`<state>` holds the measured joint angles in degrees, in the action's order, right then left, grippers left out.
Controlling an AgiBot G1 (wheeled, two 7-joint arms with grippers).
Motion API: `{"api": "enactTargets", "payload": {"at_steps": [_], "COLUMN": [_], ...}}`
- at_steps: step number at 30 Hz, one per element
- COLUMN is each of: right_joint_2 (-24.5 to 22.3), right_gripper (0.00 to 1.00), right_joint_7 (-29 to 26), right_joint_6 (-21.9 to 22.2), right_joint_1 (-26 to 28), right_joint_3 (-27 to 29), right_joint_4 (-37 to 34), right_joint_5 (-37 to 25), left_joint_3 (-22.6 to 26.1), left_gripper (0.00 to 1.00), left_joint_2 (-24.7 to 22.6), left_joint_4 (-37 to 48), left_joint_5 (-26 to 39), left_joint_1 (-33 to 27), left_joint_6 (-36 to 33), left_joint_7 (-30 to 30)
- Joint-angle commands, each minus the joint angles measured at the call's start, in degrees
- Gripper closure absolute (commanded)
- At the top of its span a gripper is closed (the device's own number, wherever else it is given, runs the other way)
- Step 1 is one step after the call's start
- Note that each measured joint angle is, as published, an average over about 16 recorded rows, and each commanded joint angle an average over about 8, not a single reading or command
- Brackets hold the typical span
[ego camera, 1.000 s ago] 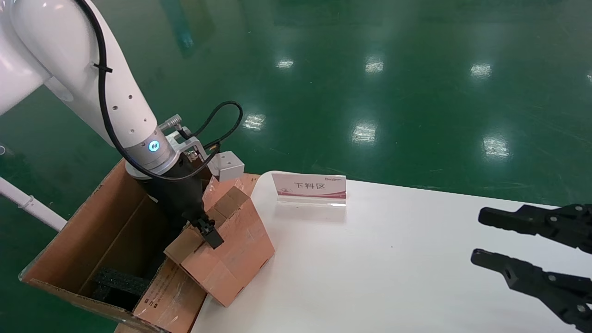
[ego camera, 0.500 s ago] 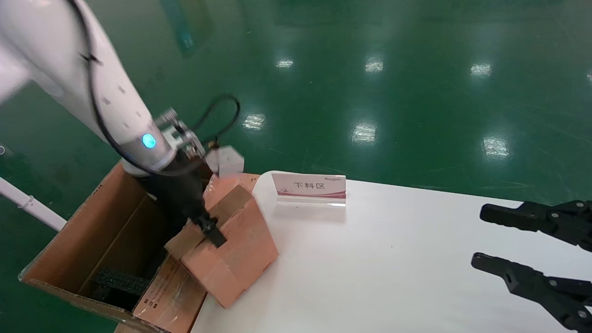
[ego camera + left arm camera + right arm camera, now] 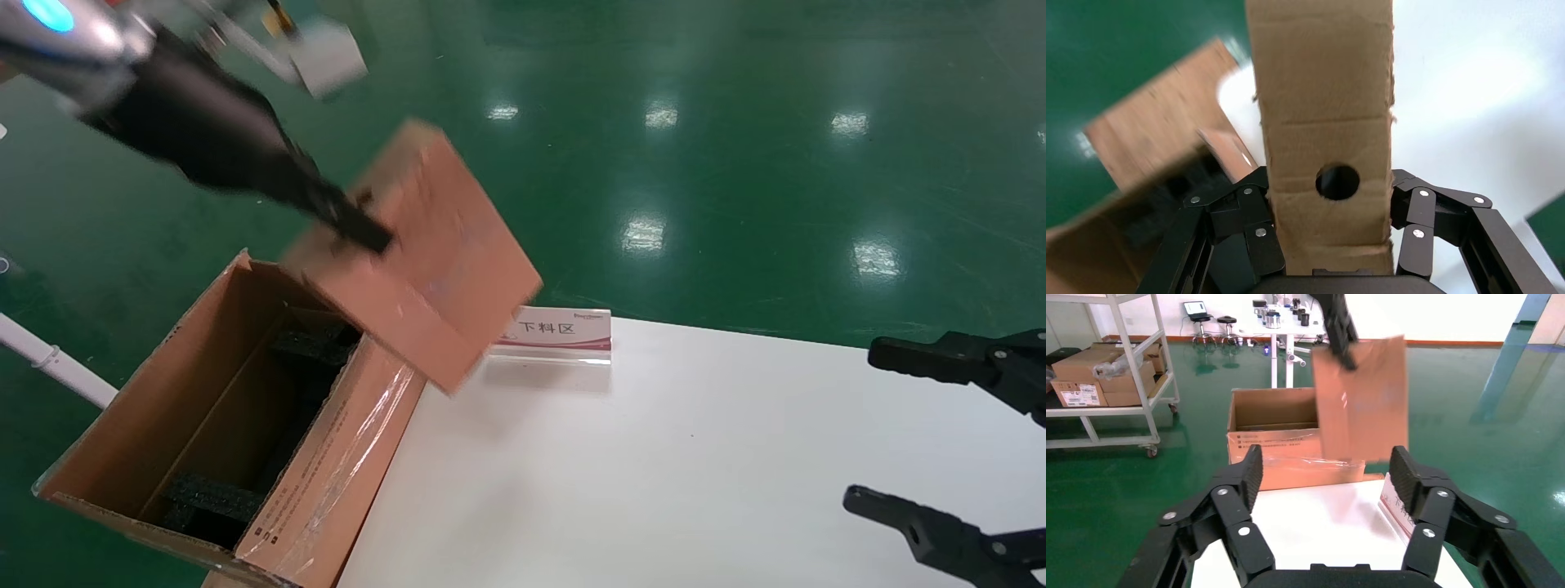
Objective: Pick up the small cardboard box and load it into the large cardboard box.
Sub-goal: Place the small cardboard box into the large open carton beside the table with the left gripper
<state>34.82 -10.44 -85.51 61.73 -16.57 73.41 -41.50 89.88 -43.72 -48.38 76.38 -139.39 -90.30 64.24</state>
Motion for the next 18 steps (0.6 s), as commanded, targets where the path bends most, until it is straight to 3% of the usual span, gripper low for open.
{"api": "enactTargets", "payload": {"at_steps": [1,7,18], "right_joint_2": [0.00,-0.01,-0.03], "right_gripper": [0.00,0.00,0.00], "right_joint_7": [0.00,0.01,0.03], "right_joint_6": [0.00,0.01,0.03], "right_joint_1": [0.00,0.01,0.02], "right_joint_3": [-0.01,-0.03,-0.07], "right_joint_4": [0.00,0.00,0.00], "right_joint_5": [0.00,0.02,0.05], "left_joint_3": [-0.35,3.29,16.36], "left_gripper": [1.00,1.00,1.00], "left_joint_2": [0.36,-0.82,-2.90], "left_joint_4": [1.82,8.50,17.30], "left_joint_5": [-0.08,2.78,5.68], "left_joint_1": [-2.11,-7.22,-11.29], "left_joint_6": [-0.05,-0.83,-1.37], "left_joint_7": [-1.28,-6.38,-13.79]}}
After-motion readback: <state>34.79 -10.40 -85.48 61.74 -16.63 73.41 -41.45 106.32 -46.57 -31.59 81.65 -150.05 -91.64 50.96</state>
